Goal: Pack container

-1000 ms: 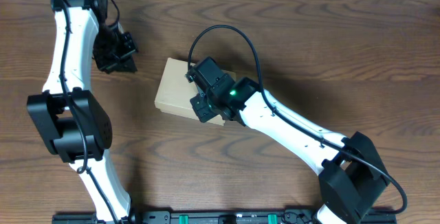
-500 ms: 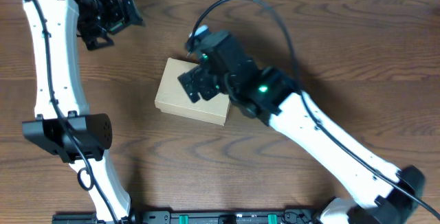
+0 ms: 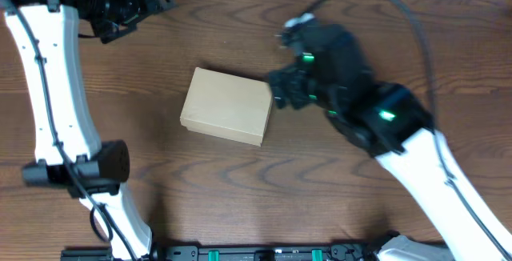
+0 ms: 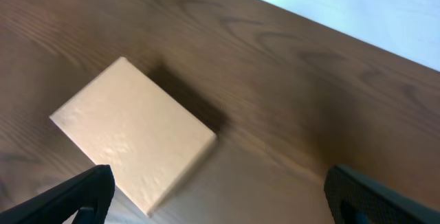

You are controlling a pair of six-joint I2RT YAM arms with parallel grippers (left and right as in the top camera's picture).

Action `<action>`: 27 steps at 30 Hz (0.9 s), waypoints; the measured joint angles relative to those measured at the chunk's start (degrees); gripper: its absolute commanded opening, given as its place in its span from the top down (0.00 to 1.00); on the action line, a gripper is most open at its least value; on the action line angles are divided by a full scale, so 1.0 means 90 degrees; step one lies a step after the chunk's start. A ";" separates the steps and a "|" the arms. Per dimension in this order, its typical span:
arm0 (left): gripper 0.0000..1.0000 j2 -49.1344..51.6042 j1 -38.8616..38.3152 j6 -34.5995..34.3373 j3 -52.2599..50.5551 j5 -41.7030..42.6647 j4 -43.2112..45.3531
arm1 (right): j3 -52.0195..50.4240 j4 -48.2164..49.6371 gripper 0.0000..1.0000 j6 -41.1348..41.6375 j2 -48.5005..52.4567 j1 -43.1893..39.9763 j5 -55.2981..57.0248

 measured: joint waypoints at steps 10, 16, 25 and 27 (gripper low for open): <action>0.04 -0.2246 -0.1146 0.0279 -0.0039 -0.1438 0.0002 | -0.2084 0.0158 0.01 -0.0214 -0.2438 -0.0639 -0.0544; 0.04 -0.3211 -0.1911 0.0209 -0.1120 -0.2013 0.0002 | -0.3237 0.0202 0.01 -0.0240 -0.4318 -0.0646 -0.0612; 0.05 -0.4775 -0.2822 -0.0478 -0.3721 -0.2875 0.0034 | -0.4143 0.0027 0.01 -0.0228 -0.6132 -0.0646 -0.0636; 0.05 -0.5421 -0.2975 -0.0653 -0.4393 -0.2948 0.0151 | -0.4226 -0.0117 0.01 -0.0228 -0.6292 -0.0646 -0.0634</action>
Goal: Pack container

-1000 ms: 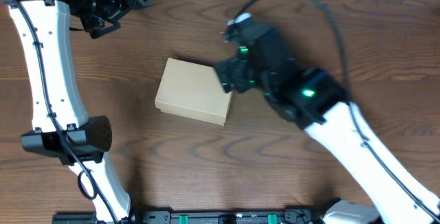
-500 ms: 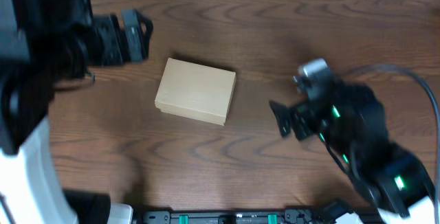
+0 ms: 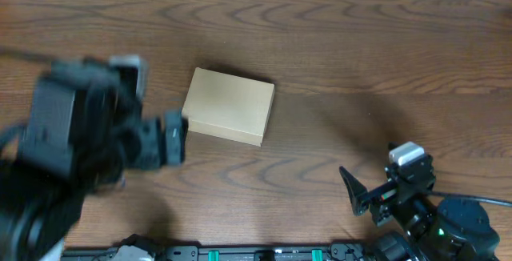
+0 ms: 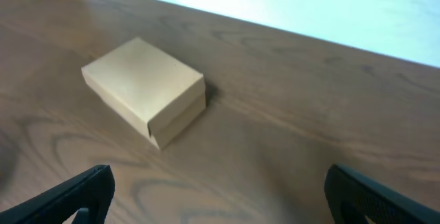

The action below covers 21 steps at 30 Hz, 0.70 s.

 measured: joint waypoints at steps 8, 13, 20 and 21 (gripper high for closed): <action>0.05 -0.2297 -0.0102 -0.0406 -0.2273 -0.0107 0.0765 | -0.0097 -0.0041 0.01 0.0032 -0.0078 0.0000 0.0002; 0.05 -0.3002 -0.0102 -0.0474 -0.3157 -0.0109 0.0833 | -0.0100 -0.0024 0.01 0.0049 -0.0078 0.0000 0.0002; 0.05 -0.3274 -0.0102 -0.0525 -0.3359 -0.0112 0.0901 | -0.0100 -0.0027 0.01 0.0049 -0.0078 0.0000 0.0002; 0.04 -0.3271 -0.0102 -0.0542 -0.3359 -0.0112 0.0920 | -0.0100 -0.0039 0.01 0.0049 -0.0078 0.0000 0.0002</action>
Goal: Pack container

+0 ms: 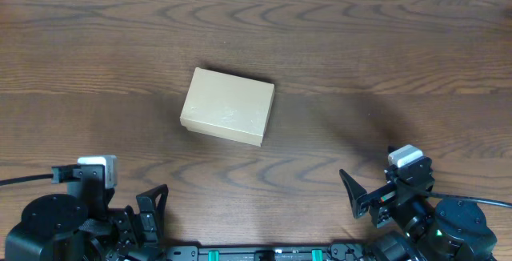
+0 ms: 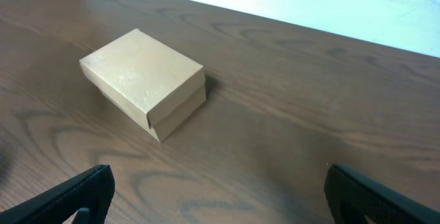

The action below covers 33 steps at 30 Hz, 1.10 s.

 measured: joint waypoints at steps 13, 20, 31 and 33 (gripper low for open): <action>0.05 0.0000 0.0000 -0.0032 0.0000 0.0000 0.0024 | -0.0002 -0.0746 0.01 0.0002 0.0000 0.0000 0.0000; 0.05 0.0000 0.0000 -0.0017 0.0000 -0.0102 0.0017 | -0.0002 -0.1345 0.01 0.0002 0.0000 0.0000 0.0000; 0.04 -0.0248 0.0291 0.0061 -0.0437 -0.0804 0.0631 | -0.0005 -0.1506 0.01 0.0002 0.0000 0.0000 0.0000; 0.04 -0.0488 0.0478 0.0107 -0.0801 -0.0942 0.1054 | -0.0007 -0.1508 0.01 0.0002 0.0000 0.0000 0.0000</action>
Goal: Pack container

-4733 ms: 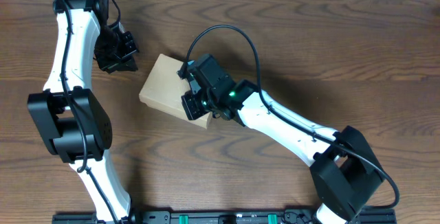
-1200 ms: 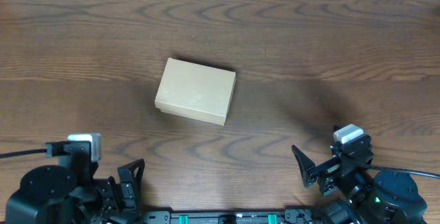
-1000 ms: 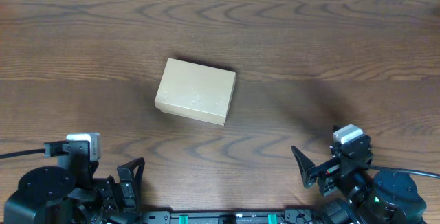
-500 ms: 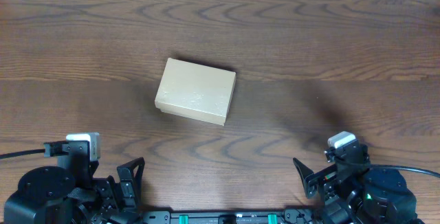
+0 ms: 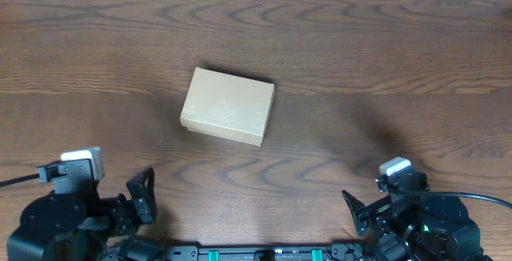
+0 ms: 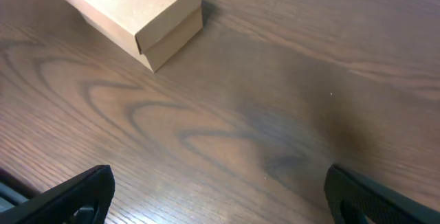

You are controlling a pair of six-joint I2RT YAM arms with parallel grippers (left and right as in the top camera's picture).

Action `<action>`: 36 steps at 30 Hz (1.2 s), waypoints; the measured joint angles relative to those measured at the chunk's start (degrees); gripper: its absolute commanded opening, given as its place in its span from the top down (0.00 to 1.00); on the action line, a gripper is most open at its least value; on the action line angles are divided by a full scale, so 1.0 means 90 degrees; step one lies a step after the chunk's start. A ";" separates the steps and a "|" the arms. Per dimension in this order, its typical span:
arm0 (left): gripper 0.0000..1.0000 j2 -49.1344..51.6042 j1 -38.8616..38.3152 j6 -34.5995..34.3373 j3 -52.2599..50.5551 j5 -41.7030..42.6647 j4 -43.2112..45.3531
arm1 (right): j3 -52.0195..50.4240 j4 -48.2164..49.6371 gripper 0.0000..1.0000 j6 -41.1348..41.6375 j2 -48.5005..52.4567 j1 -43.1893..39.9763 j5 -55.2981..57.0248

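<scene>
A closed tan cardboard box (image 5: 228,106) lies flat a little left of the table's middle; its lid is on and nothing shows inside. In the right wrist view the box (image 6: 130,11) sits at the upper left, far from my right gripper (image 6: 220,200). That gripper is open, its black fingertips (image 6: 75,196) wide apart over bare wood. In the overhead view my right arm (image 5: 416,217) is folded at the front right edge. My left arm (image 5: 72,213) is folded at the front left edge, its gripper (image 5: 138,197) only partly visible.
The dark wooden table (image 5: 360,53) spreads around the box on every side. A black rail (image 5: 264,253) runs along the front edge between the two arm bases.
The right arm has drawn a little further back at the front edge, and its camera now looks down more steeply. The left arm shifted slightly. The box has not moved.
First my open right gripper was at the box's right side and the left arm reached to the far left corner. Then the right arm was back at the front right and the left was beside the box. Later both sat folded at the front. The box stayed put.
</scene>
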 measured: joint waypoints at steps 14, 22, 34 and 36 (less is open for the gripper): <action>0.05 -0.2307 0.1093 0.0765 -0.3823 -0.0272 0.2395 | -0.0007 0.0002 0.01 0.0000 0.0000 0.0000 0.0000; 0.05 -0.3145 0.1387 0.0908 -0.5404 -0.0318 0.3181 | -0.0012 0.0000 0.01 0.0000 0.0000 0.0000 0.0000; 0.05 -0.3602 0.1785 0.1115 -0.6387 -0.0325 0.3470 | -0.0012 0.0000 0.01 0.0002 0.0000 0.0000 0.0000; 0.05 -0.3604 0.1785 0.1205 -0.6409 -0.0342 0.3473 | -0.0012 0.0000 0.01 0.0000 0.0000 0.0000 0.0000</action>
